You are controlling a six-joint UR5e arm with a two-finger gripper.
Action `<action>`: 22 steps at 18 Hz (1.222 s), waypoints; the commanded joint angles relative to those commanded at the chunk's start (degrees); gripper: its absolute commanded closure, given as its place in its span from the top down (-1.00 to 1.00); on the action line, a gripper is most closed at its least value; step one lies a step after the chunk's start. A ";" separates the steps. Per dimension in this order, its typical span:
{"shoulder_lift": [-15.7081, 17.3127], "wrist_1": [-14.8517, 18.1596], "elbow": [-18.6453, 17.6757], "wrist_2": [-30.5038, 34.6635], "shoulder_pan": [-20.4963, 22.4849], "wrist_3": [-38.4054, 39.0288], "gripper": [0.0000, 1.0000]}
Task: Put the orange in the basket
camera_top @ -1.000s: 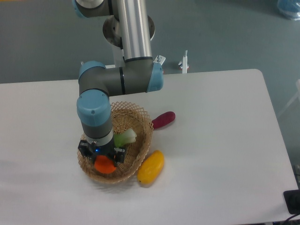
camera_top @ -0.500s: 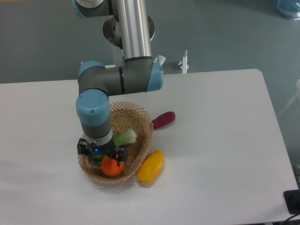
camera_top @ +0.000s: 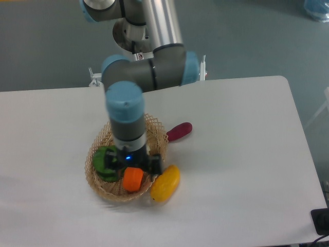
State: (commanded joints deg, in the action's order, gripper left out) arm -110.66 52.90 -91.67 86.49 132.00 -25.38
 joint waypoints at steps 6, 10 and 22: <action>1.24 8.08 6.32 -2.55 8.43 -11.07 1.00; 1.23 9.67 9.14 -2.90 13.44 -22.76 1.00; 2.46 25.23 16.70 -5.63 23.91 -43.78 1.00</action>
State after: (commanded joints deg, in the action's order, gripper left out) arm -108.19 78.13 -74.97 80.86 155.92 -69.17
